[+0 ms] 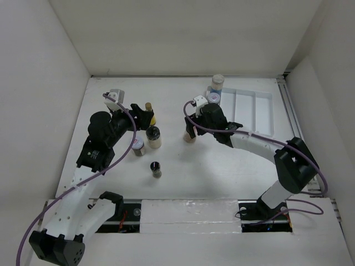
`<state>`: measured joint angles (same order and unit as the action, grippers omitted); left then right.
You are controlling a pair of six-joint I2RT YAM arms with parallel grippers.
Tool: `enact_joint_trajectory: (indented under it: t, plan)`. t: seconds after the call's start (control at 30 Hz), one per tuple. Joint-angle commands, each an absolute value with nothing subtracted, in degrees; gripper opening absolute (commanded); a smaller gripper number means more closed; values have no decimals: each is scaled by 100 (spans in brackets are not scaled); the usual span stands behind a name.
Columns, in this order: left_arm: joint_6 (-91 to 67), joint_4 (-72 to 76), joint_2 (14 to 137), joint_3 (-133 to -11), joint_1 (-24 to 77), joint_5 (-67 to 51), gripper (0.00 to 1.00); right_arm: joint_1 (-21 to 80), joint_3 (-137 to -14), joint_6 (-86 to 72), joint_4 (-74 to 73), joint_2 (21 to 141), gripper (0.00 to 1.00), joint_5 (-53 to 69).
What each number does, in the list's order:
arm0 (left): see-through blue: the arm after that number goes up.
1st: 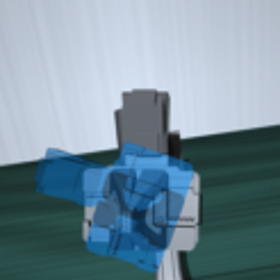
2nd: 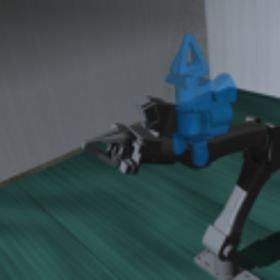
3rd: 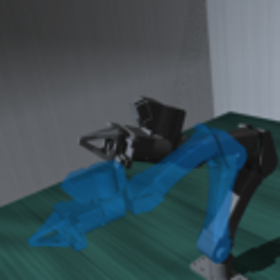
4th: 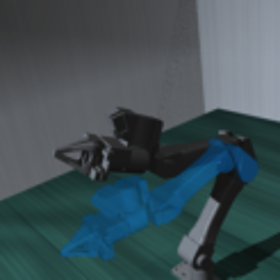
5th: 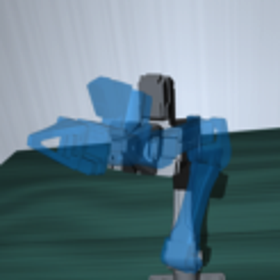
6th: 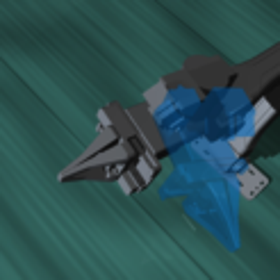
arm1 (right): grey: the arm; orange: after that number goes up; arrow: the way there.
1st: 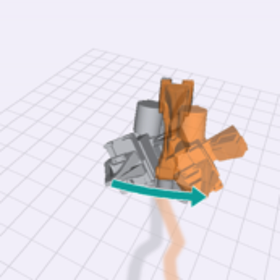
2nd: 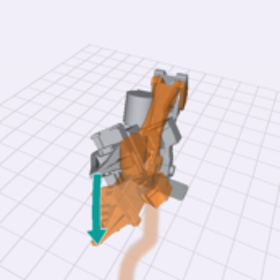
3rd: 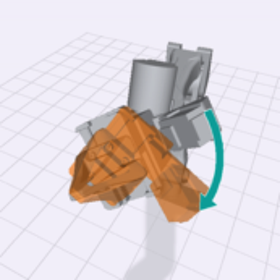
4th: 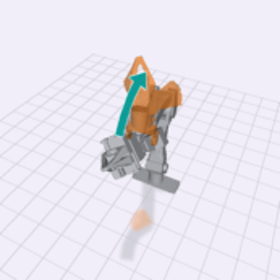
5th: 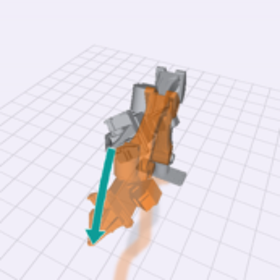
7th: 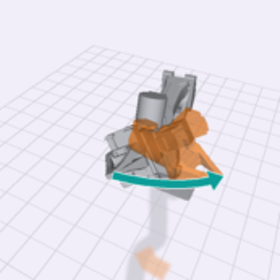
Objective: Organize the condiment bottles
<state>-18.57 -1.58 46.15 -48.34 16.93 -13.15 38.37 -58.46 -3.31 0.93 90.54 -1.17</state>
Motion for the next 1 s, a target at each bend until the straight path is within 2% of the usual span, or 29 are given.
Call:
enact_joint_trajectory:
  t: [0.0, 0.03, 0.17, 0.2, 0.3, 0.5, 0.97]
  plan:
    - [-1907, 79, 4649, -4878, 1714, -1424, 71, 3841, -6160, -387, 272, 9333, 79, -255]
    - [-1907, 79, 4649, -4878, 1714, -1424, 71, 3841, -6161, -387, 272, 9334, 75, -255]
    - [-1907, 79, 4589, -4878, 1714, -1424, 71, 3841, -6275, -387, 272, 9483, 69, -88]
    - [-1907, 79, 4588, -4878, 1714, -1424, 71, 3841, -6275, -439, 272, 9536, 55, -88]
    - [-1907, 79, 4588, -4878, 1714, -1424, 71, 3841, -6275, -492, 272, 9458, 43, -26]
    - [-1907, 79, 4483, -4878, 1714, -1424, 71, 3640, -6328, -431, 535, 8667, 40, -561]
    - [-1907, 79, 4368, -4825, 1714, -1424, 71, 2496, -6662, -369, 536, 9123, 39, -677]
